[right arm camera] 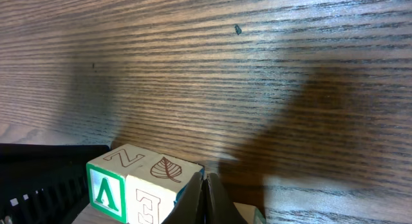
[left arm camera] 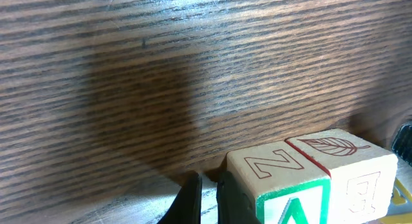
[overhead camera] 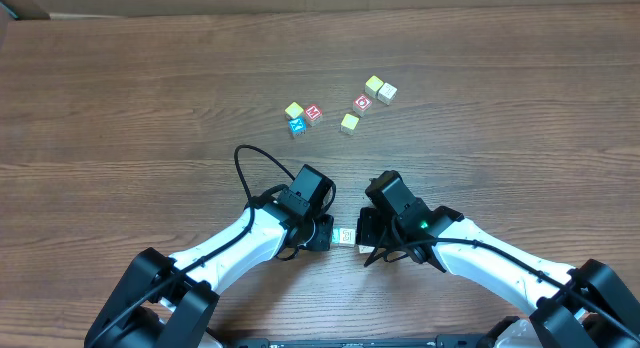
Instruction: Flip 3 blocks
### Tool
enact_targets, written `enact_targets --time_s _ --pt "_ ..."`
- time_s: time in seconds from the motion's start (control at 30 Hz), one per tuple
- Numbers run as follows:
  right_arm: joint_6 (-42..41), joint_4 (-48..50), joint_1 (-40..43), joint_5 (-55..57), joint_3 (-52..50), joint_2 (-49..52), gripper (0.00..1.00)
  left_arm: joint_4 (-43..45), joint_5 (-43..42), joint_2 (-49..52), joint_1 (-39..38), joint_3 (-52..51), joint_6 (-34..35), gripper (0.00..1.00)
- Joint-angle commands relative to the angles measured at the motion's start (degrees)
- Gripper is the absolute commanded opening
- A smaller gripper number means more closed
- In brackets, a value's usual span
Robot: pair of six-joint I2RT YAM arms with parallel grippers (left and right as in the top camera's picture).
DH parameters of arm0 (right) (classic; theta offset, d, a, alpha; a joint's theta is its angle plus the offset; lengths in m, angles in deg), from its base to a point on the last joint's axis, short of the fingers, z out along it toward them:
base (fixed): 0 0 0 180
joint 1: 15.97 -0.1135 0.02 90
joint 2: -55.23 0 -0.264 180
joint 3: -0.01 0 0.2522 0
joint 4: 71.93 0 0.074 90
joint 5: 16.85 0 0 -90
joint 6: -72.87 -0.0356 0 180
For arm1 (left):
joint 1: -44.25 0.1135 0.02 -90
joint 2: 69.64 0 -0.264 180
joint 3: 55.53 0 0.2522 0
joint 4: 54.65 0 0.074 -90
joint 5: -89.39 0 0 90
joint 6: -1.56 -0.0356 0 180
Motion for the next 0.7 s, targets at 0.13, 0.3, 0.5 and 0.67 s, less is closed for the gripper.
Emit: enact_targets --time_s 0.13,0.3,0.5,0.67 --pt "-0.2 0.2 -0.1 -0.1 -0.3 0.2 0.04 -0.1 -0.5 1.0 0.2 -0.2 0.2 0.04" --pt "-0.2 0.2 -0.1 -0.1 -0.3 0.2 0.04 -0.1 -0.5 1.0 0.2 -0.2 0.2 0.04" --pt "0.1 0.6 -0.1 0.0 -0.2 0.2 0.04 -0.1 -0.5 1.0 0.2 -0.2 0.2 0.04" --pt "0.0 1.5 -0.1 0.0 -0.2 0.1 0.04 -0.1 -0.5 1.0 0.2 -0.2 0.2 0.04"
